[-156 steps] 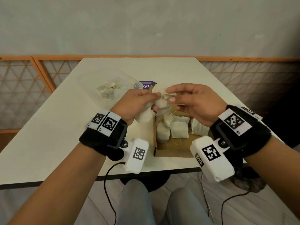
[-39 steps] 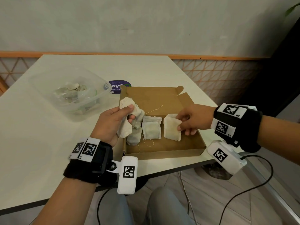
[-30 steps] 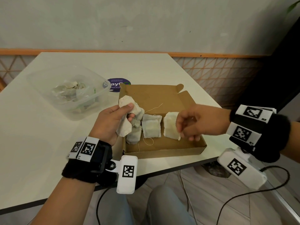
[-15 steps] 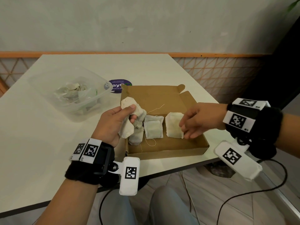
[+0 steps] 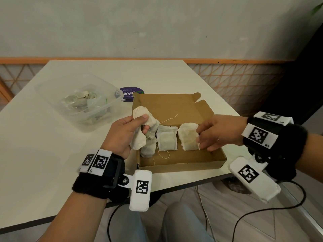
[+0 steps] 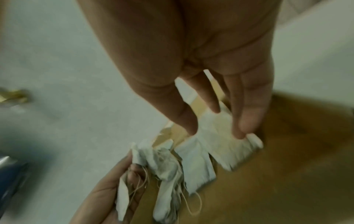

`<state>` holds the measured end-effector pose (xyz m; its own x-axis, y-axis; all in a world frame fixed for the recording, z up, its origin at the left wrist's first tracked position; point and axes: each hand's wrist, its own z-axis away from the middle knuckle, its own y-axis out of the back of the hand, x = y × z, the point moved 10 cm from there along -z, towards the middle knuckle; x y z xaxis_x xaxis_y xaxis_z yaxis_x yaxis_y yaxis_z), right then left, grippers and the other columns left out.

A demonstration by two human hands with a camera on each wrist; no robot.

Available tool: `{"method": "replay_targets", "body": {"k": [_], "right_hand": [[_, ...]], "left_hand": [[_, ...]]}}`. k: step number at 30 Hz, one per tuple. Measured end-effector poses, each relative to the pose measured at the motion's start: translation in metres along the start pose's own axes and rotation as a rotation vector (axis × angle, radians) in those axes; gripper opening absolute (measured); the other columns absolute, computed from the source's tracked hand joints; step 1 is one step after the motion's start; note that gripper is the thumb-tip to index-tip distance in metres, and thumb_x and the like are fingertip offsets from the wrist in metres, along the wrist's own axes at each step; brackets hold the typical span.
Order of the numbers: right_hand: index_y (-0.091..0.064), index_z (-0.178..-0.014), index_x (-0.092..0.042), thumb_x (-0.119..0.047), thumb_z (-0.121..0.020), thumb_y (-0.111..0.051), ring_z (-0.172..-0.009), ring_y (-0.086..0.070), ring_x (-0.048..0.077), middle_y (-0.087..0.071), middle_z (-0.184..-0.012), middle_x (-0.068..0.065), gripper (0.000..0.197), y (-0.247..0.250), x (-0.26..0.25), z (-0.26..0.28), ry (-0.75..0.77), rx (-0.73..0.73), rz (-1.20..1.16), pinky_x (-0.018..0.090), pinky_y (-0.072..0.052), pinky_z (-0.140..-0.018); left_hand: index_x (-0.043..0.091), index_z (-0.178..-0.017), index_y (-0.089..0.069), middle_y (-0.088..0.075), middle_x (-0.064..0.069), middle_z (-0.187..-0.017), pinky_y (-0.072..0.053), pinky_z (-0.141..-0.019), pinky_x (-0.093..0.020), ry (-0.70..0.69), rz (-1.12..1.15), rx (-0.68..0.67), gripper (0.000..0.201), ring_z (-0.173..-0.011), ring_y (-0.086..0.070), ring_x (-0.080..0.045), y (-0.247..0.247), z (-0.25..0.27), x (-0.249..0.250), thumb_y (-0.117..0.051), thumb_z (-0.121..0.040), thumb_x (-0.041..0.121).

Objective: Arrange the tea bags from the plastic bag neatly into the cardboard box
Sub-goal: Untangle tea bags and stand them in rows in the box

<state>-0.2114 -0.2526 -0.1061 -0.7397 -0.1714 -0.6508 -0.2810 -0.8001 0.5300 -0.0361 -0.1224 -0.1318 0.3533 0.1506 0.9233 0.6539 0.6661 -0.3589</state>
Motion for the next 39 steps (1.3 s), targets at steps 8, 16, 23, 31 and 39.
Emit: {"method": "replay_targets", "body": {"k": [8, 16, 23, 31, 39], "right_hand": [[-0.058, -0.117, -0.017, -0.015, -0.086, -0.063, -0.074, -0.066, 0.005, -0.068, -0.092, -0.001, 0.031, -0.035, -0.041, 0.0, 0.178, -0.03, 0.251, 0.017, -0.054, -0.067], [-0.054, -0.121, -0.001, -0.013, -0.086, -0.063, -0.088, -0.068, 0.026, -0.064, -0.116, 0.02, 0.038, -0.065, -0.044, -0.02, 0.038, -0.113, 0.275, 0.023, -0.049, -0.063], [-0.054, -0.119, 0.003, -0.008, -0.088, -0.06, -0.074, -0.063, 0.017, -0.064, -0.082, 0.01, 0.033, -0.062, -0.043, -0.023, 0.034, -0.107, 0.149, 0.024, -0.052, -0.071], [-0.066, -0.106, 0.003, -0.004, -0.084, -0.063, -0.082, -0.06, 0.012, -0.064, -0.104, 0.014, 0.023, -0.044, -0.037, -0.021, 0.142, -0.038, -0.065, 0.018, -0.054, -0.069], [-0.055, -0.115, -0.005, -0.006, -0.085, -0.063, -0.085, -0.063, 0.016, -0.062, -0.103, 0.013, 0.031, -0.022, -0.05, -0.017, 0.227, 0.05, -0.121, 0.024, -0.055, -0.07]], "left_hand": [[0.0, -0.087, -0.063, -0.052, -0.01, -0.065, -0.047, -0.045, -0.018, 0.014, 0.058, 0.007, 0.011, -0.045, -0.049, -0.009, 0.0, 0.0, -0.002, -0.062, -0.088, 0.011], [0.001, -0.084, -0.063, -0.052, -0.011, -0.063, -0.045, -0.046, -0.017, -0.005, 0.035, 0.006, 0.012, -0.045, -0.048, -0.01, 0.002, -0.001, -0.001, -0.063, -0.088, 0.012], [0.002, -0.082, -0.063, -0.051, -0.012, -0.065, -0.045, -0.046, -0.018, -0.009, 0.008, -0.011, 0.013, -0.046, -0.047, -0.012, 0.0, -0.002, -0.001, -0.062, -0.088, 0.013], [0.0, -0.087, -0.063, -0.051, -0.01, -0.063, -0.047, -0.047, -0.019, -0.008, 0.018, -0.019, 0.014, -0.045, -0.047, -0.011, 0.001, -0.002, -0.002, -0.062, -0.088, 0.014], [0.0, -0.088, -0.064, -0.056, -0.007, -0.062, -0.046, -0.046, -0.018, 0.014, 0.009, -0.085, 0.015, -0.046, -0.05, -0.009, -0.007, -0.001, 0.006, -0.064, -0.086, 0.015]]}}
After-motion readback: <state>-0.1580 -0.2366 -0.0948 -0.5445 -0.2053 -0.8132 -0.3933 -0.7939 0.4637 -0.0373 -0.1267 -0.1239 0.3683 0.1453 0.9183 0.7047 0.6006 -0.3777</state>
